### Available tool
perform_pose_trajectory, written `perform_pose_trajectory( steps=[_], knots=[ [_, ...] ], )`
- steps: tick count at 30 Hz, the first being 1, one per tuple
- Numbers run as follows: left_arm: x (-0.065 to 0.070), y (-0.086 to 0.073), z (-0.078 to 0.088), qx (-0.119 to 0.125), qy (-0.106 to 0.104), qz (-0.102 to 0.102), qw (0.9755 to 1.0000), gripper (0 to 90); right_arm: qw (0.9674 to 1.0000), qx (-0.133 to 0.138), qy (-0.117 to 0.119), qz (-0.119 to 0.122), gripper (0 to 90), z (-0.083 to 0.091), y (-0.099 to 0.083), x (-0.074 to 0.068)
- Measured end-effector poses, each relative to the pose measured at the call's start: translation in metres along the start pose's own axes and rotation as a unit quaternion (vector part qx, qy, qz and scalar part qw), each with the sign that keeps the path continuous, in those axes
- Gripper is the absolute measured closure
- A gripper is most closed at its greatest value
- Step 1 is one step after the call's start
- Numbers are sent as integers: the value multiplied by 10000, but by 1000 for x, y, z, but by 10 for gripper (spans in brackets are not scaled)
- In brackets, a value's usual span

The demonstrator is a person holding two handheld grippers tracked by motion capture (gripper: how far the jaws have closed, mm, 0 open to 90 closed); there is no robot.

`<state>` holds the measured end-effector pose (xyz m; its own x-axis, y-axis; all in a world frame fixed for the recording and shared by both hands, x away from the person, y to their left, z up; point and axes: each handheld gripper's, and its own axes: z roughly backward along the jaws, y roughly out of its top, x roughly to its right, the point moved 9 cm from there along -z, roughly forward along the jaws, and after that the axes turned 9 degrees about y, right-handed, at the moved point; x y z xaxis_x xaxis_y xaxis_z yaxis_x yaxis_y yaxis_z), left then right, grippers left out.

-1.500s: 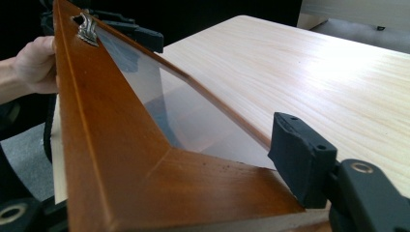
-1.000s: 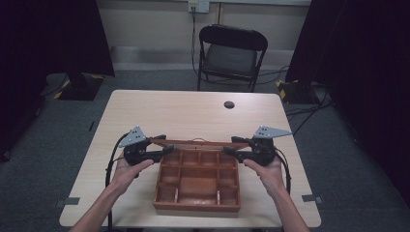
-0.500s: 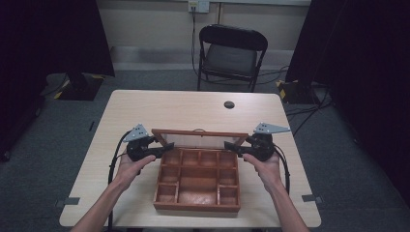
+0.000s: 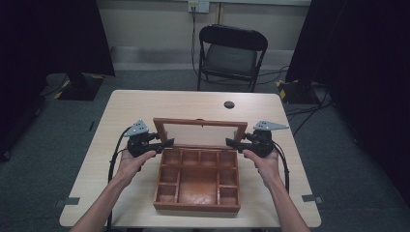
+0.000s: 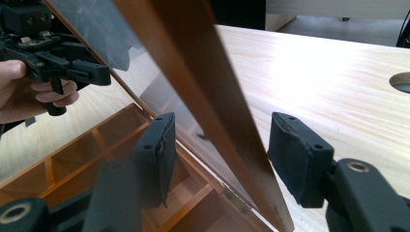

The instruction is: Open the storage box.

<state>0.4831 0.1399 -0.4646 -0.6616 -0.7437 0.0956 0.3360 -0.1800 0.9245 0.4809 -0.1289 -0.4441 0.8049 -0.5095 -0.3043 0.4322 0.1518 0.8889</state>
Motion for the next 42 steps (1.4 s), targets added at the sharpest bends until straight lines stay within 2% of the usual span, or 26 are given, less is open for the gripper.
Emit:
perform_pose_trajectory(
  steps=[8, 9, 11, 16, 18, 19, 24, 33, 42],
  knots=[
    [-5, -2, -5, -10, 36, 5, 10000, 530, 9999, -53, -65, -81, 454, -7, -6, 9],
    [-5, -2, -5, 4, 59, 67, 10000, 533, 9999, -67, -78, -86, 461, -8, -7, 10],
    [-6, -3, -6, -16, 67, 31, 10000, 537, 9999, -69, -94, -114, 466, -9, -9, 11],
    [-8, -4, -8, -29, 92, 114, 9999, 545, 9998, -99, -147, -121, 484, -12, -12, 14],
    [-9, -5, -9, -49, 107, 76, 9999, 551, 9997, -78, -167, -134, 498, -13, -11, 16],
    [-9, -5, -10, -35, 111, 127, 9999, 556, 9998, -67, -163, -132, 504, -13, -11, 18],
    [-13, -3, -13, -233, 153, 13, 9996, 567, 9997, -93, -205, -130, 522, -15, -10, 21],
    [-17, -3, -17, -209, 226, 131, 9994, 582, 9995, -90, -277, -146, 532, -19, -7, 28],
    [-21, -6, -15, -243, 246, 167, 9993, 591, 9994, -12, -297, -152, 540, -23, -7, 30]
  ],
)
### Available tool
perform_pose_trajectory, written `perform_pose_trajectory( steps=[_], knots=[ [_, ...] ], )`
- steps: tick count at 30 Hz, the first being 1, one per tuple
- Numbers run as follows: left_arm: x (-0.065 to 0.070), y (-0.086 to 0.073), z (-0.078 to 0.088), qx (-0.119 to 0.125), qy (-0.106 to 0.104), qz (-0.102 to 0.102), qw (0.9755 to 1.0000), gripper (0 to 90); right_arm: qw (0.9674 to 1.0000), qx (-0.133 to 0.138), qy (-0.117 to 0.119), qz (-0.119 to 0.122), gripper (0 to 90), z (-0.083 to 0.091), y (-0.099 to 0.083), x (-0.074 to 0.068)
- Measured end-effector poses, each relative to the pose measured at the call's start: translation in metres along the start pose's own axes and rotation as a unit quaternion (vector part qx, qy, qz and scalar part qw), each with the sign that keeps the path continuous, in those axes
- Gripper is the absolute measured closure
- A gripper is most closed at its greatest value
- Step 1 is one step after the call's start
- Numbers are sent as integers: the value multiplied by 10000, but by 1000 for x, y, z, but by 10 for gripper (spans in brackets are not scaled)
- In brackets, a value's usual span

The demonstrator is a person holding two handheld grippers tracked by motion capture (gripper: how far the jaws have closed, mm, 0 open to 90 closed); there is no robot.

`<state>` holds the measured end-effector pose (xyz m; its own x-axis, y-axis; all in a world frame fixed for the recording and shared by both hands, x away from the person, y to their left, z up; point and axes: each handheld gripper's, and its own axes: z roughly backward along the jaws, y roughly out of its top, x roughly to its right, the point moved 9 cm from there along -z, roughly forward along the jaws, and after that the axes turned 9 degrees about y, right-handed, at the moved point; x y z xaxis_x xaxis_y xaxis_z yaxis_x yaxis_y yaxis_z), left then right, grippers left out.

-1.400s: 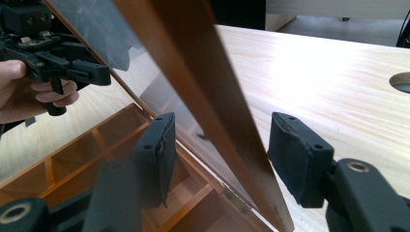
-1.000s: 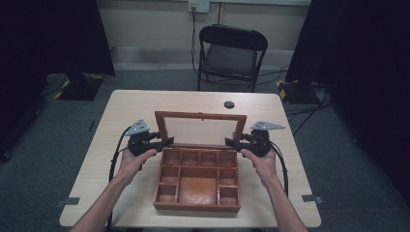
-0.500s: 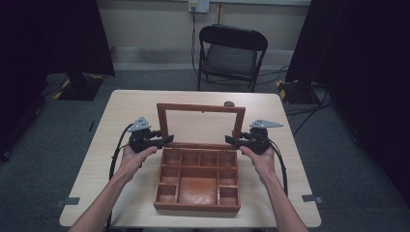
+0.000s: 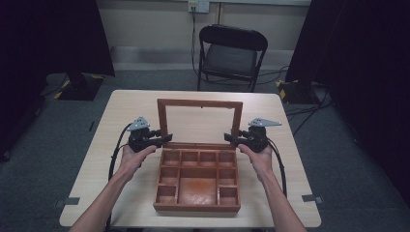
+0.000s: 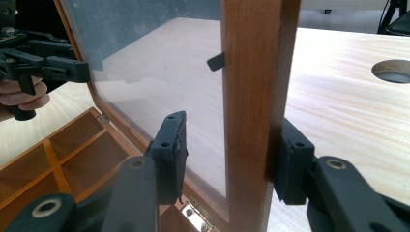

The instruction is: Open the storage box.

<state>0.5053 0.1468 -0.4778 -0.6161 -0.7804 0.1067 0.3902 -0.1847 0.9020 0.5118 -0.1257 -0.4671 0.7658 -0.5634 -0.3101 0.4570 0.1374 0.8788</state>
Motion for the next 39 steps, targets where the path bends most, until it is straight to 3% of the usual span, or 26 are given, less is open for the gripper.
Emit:
perform_pose_trajectory(
  steps=[14, 25, 39],
  knots=[
    [-5, -9, -8, -46, 2, 346, 9994, 561, 9998, -63, -130, -156, 546, -4, -4, 8],
    [-9, -11, -16, -122, 54, 465, 9988, 551, 9991, 8, -116, -402, 522, -11, -6, 17],
    [-13, -19, -20, -300, 64, 529, 9981, 505, 9980, 48, -193, -603, 429, -26, -11, 23]
  ],
)
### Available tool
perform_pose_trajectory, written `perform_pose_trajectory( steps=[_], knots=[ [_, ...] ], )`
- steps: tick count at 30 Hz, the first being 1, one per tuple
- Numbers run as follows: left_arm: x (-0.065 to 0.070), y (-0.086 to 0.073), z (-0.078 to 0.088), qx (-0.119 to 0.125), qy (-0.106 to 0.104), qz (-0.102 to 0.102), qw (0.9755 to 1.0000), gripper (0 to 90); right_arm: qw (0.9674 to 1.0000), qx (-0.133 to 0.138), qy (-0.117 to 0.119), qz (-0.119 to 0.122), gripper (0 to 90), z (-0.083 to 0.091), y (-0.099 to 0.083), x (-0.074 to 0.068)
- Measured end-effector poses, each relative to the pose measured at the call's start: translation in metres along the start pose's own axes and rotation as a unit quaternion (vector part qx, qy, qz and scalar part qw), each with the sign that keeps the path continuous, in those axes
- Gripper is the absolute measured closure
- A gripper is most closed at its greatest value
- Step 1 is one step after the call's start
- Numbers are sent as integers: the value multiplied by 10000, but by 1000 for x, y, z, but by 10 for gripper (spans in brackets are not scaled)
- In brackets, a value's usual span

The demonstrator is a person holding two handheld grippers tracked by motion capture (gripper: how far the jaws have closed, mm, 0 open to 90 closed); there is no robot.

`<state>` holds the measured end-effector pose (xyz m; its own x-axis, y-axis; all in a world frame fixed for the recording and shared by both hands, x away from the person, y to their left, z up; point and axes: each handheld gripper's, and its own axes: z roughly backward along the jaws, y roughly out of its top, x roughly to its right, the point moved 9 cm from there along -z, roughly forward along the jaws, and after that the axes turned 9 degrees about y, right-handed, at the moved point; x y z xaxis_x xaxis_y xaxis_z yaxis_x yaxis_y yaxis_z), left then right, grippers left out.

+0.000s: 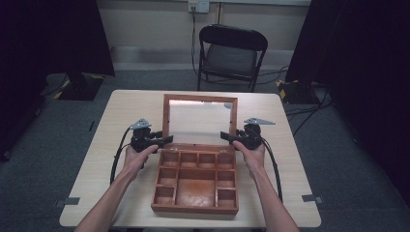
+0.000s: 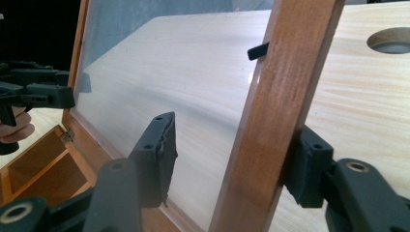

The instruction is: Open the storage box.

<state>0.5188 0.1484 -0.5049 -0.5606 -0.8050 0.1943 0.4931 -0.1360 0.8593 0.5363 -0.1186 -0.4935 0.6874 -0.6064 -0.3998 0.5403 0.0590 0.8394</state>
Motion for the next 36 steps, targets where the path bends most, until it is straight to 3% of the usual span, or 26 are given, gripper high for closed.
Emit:
perform_pose_trajectory(
  steps=[18, 27, 33, 36],
  knots=[
    [-3, -14, -10, -349, -178, 210, 9990, 353, 9989, -311, -219, -280, 219, -18, -15, 8],
    [-7, -18, -11, -436, -198, 399, 9981, 351, 9978, -483, -345, -309, 208, -17, -20, 13],
    [-9, -22, -12, -491, -266, 628, 9965, 342, 9968, -581, -404, -368, 193, -15, -24, 16],
    [-12, -22, -11, -536, -147, 571, 9968, 326, 9963, -631, -438, -380, 198, -16, -25, 16]
  ],
)
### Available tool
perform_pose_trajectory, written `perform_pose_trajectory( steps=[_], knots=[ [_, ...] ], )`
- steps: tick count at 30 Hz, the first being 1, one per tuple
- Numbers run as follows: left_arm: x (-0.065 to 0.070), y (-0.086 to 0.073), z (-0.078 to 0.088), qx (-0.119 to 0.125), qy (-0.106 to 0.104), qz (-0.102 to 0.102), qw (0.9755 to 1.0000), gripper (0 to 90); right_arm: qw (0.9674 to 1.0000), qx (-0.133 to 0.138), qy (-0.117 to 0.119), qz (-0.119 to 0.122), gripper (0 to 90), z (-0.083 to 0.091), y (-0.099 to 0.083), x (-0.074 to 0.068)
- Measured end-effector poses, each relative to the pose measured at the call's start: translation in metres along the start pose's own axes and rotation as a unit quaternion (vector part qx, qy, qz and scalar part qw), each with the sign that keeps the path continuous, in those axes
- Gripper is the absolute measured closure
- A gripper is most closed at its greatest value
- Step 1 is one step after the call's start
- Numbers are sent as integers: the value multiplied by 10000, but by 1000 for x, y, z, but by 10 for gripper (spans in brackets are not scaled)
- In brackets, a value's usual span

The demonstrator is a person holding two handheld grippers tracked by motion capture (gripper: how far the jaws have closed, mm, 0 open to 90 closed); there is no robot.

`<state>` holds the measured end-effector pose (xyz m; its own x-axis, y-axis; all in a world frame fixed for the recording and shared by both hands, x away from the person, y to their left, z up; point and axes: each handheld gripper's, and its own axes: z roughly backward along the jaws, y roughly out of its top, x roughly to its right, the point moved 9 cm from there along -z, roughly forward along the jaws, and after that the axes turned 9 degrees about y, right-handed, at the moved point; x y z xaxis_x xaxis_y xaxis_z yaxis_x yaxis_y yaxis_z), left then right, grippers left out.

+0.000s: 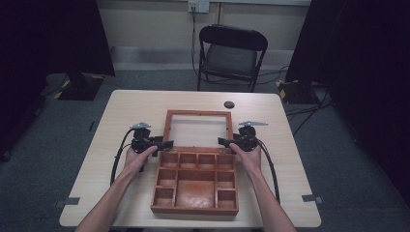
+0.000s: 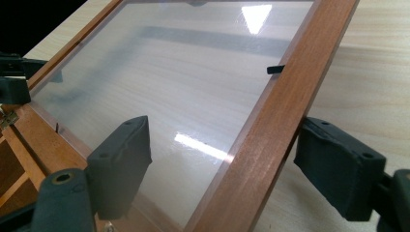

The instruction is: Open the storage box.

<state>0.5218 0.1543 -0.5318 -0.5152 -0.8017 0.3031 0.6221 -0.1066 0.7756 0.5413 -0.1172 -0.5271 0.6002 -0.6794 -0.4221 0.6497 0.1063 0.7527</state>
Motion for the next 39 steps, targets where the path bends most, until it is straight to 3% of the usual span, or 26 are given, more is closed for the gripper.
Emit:
perform_pose_trajectory(
  steps=[1, 4, 6, 8, 22, 36, 39],
  knots=[
    [-1, 0, 2, -1, 60, -147, 9999, 332, 10000, -10, -7, 0, 197, 0, 0, 0],
    [-2, 2, 4, 47, 11, -20, 10000, 333, 9996, -155, 72, -208, 187, -4, -6, 3],
    [-3, -1, 4, -5, 30, -72, 10000, 325, 9989, -190, 188, -393, 186, -5, -10, 5],
    [-2, -3, 3, -34, 41, -85, 9999, 322, 9989, -191, 168, -401, 187, -5, -9, 5],
    [1, -1, 7, -9, 40, -113, 9999, 308, 9996, -164, 108, -196, 210, 5, -5, 3],
    [0, 2, 30, -1, 319, -405, 9987, 249, 9999, -96, 79, 85, 211, 26, 2, -7],
    [-2, 1, 36, 12, 376, -365, 9986, 242, 9999, -53, 64, 135, 208, 35, 3, -9]
  ],
)
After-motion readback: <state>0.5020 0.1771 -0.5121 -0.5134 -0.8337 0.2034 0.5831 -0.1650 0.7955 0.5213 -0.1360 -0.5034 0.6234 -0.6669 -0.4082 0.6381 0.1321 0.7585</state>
